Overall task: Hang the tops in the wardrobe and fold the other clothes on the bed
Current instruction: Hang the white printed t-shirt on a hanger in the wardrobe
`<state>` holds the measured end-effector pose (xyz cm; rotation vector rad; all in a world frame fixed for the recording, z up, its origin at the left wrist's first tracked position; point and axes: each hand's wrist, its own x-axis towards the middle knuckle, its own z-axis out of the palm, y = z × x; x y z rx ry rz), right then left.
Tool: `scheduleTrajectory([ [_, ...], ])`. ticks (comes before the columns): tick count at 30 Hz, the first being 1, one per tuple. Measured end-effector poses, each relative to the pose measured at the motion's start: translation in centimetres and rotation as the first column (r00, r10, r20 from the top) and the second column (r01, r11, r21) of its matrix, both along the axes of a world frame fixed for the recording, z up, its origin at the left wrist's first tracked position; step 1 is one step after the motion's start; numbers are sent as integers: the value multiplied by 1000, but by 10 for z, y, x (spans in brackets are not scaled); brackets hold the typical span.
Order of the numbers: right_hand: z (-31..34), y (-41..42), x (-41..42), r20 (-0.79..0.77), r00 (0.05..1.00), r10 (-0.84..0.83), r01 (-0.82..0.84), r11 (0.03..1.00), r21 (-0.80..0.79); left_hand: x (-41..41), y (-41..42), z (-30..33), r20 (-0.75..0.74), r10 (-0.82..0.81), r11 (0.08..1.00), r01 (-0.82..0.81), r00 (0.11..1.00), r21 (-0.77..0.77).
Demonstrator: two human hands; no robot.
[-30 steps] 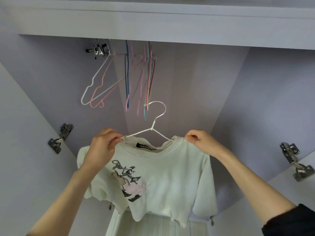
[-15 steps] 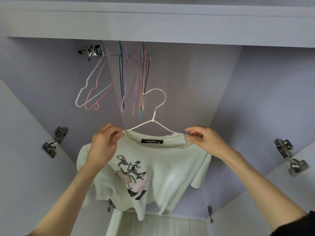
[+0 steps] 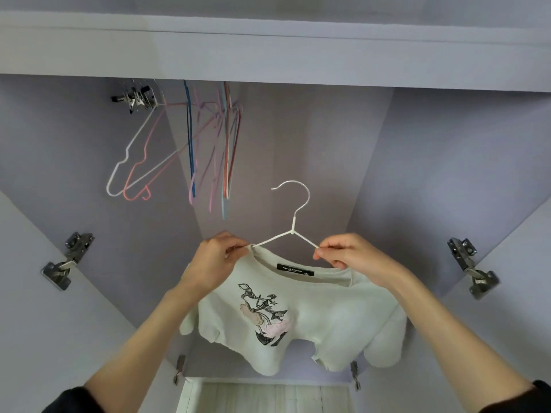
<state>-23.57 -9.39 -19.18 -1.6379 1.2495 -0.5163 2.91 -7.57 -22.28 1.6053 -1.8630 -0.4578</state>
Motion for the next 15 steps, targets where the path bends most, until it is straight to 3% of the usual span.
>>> scheduleTrajectory([
  [4, -3, -3, -28, 48, 992, -120, 120, 993, 1, -29, -9, 20, 65, -143, 989, 145, 988, -31],
  [8, -1, -15, -53, 193, 931, -311, 308, 950, 45, -57, -15, 59, 240, -180, 903, 257, 954, -345],
  [13, 8, -39, -74, 292, 850, -439, 446, 894, 44, -98, -37, 116, 548, 44, 661, 387, 835, -643],
  [15, 9, -50, -78, 310, 825, -473, 485, 874, 43, -108, -48, 130, 596, 176, 640, 370, 783, -674],
])
